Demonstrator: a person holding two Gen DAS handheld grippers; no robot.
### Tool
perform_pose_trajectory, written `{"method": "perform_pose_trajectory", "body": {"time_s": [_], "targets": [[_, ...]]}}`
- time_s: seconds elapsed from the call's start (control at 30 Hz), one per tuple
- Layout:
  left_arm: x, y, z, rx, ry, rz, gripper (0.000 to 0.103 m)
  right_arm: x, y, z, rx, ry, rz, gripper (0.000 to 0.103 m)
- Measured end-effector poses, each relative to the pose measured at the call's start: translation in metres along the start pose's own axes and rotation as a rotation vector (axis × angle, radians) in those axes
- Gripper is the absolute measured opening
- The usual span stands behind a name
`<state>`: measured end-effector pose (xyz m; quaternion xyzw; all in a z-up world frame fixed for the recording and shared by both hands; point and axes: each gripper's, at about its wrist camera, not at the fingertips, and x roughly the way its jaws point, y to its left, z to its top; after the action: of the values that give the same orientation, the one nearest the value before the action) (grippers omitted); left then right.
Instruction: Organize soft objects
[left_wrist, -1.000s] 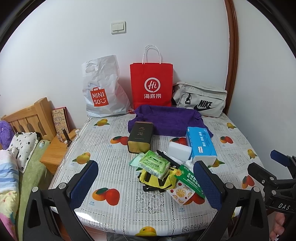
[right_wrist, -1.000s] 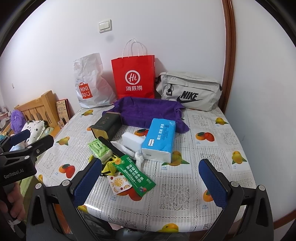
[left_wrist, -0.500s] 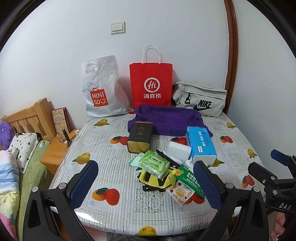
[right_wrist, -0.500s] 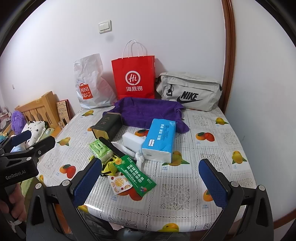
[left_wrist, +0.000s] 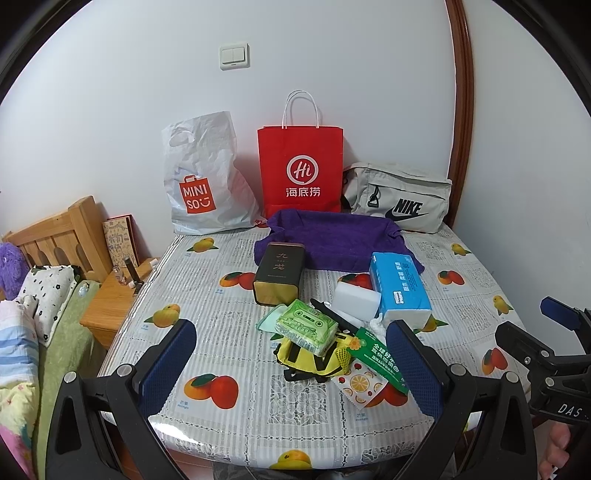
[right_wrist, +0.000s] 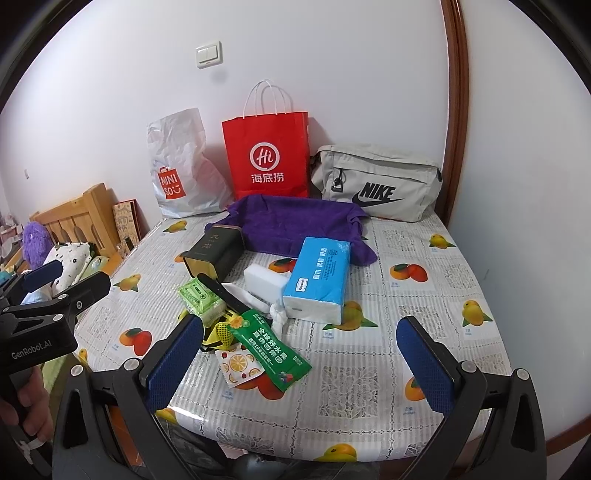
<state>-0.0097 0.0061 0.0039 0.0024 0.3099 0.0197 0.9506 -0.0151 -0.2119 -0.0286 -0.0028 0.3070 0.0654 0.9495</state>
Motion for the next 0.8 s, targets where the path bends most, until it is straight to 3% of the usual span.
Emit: {"method": "perform_pose_trajectory", "body": {"time_s": [0.8], "targets": [[-0.0033,-0.0069,-0.0024,0.010,-0.007,-0.008,0.103,-0.0014,-0.0042,0.0007,0.013,-0.010,-0.004,0.103]]}}
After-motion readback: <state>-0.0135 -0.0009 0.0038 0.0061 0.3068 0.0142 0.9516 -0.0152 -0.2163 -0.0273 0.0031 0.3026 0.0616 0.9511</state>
